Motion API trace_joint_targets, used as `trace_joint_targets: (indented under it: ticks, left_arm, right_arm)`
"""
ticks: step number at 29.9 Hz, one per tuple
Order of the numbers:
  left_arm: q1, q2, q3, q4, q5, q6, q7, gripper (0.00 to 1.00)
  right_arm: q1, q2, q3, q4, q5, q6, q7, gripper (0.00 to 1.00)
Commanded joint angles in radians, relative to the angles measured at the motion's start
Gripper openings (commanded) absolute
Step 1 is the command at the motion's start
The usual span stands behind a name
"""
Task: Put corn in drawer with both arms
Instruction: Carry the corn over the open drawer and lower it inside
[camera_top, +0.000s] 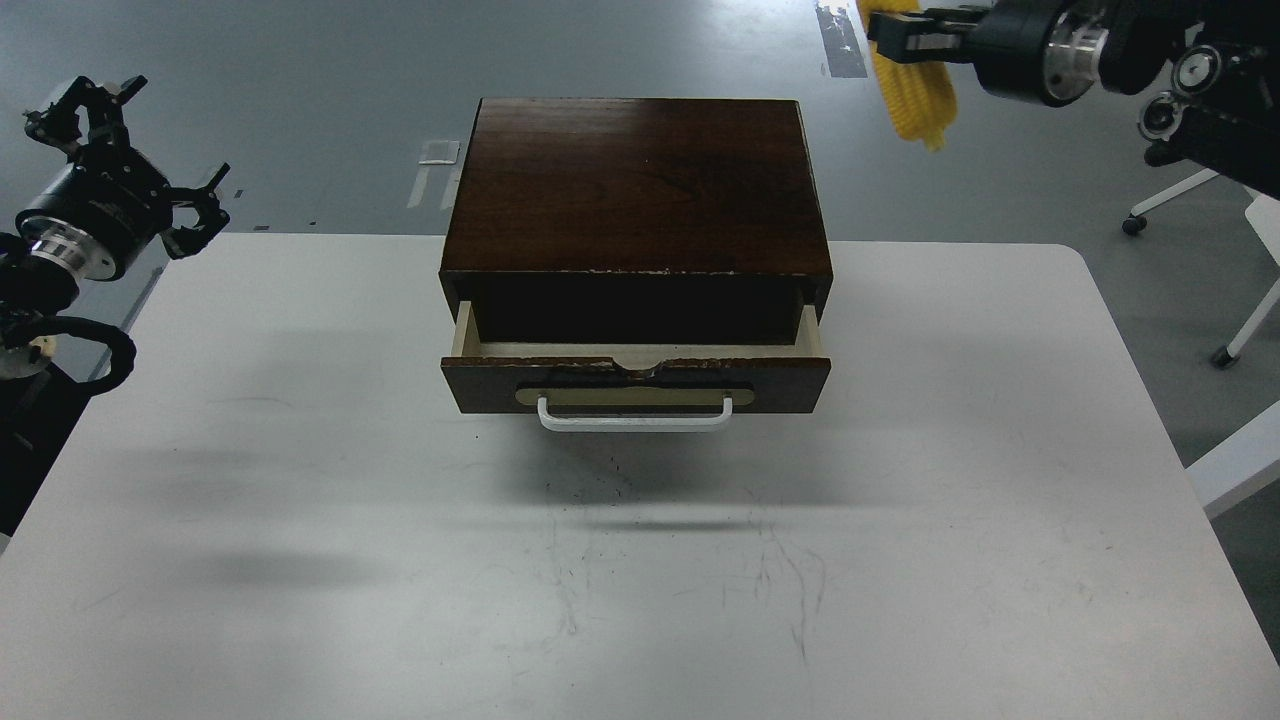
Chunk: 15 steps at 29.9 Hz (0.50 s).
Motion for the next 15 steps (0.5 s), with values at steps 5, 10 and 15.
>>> trace_joint_targets:
  ticks: [5,10,15]
  left_arm:
    - [0.000,-0.003,-0.003,-0.001,0.000,0.000,-0.001,0.99]
    - [-0.003,0.005,-0.004,-0.017,0.000,0.000,-0.003,0.99]
    - [-0.009,0.014,-0.004,-0.038,-0.002,0.000,-0.001,0.99]
  right_arm:
    - [0.106,0.137,0.003,0.156,-0.213,-0.002,0.003,0.00]
    - [0.099,0.190,0.003,0.159,-0.315,-0.002,0.034,0.00]
    - [0.085,0.265,-0.006,0.159,-0.447,-0.002,0.051,0.00]
